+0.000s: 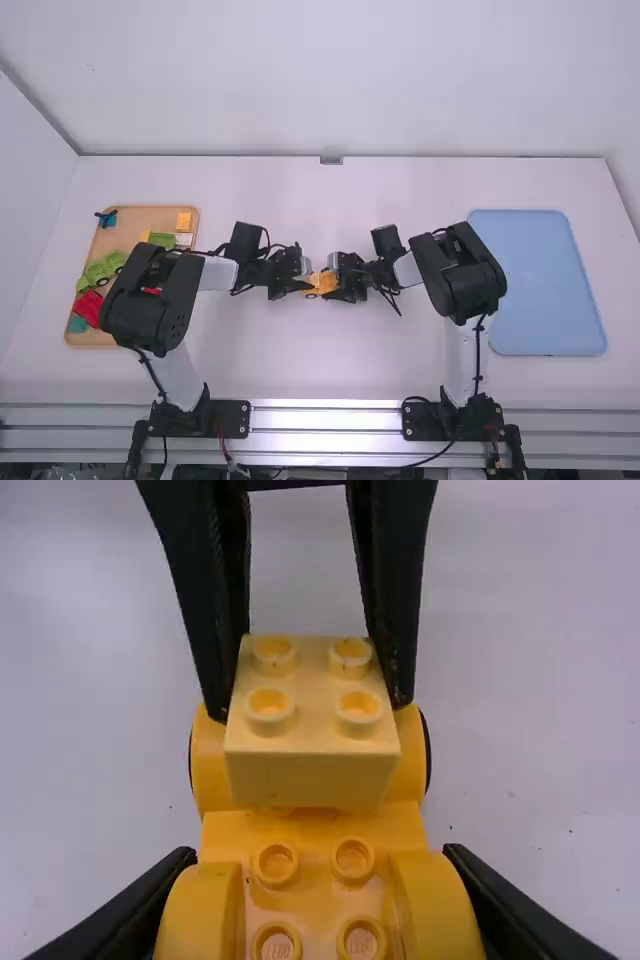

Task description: Assemble lego blocks to make yellow taxi

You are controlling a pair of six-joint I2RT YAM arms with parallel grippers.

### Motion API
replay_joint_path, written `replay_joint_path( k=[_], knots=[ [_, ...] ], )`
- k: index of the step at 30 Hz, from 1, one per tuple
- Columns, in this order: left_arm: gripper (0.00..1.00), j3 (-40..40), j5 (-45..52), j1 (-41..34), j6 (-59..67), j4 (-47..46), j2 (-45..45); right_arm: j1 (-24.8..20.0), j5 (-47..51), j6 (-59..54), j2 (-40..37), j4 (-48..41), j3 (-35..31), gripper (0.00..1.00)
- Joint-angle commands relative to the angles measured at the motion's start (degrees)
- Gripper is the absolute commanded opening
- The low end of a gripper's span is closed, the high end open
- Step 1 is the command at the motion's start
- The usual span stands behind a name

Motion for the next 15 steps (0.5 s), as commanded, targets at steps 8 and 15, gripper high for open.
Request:
replay_joint_path(
  k=[8,15],
  knots=[
    [0.39,-0.02,-0.20,-0.39,1.36,-1.57,0.35,0.31,0.76,0.00,-0.68,-0.50,-0.63,0.58],
    [0.52,-0.02,0.04,-0.59,0.90,-0.11,0.33,0.31,0.94,-0.02,-0.68,-0.50,-0.63,0.58]
  ],
)
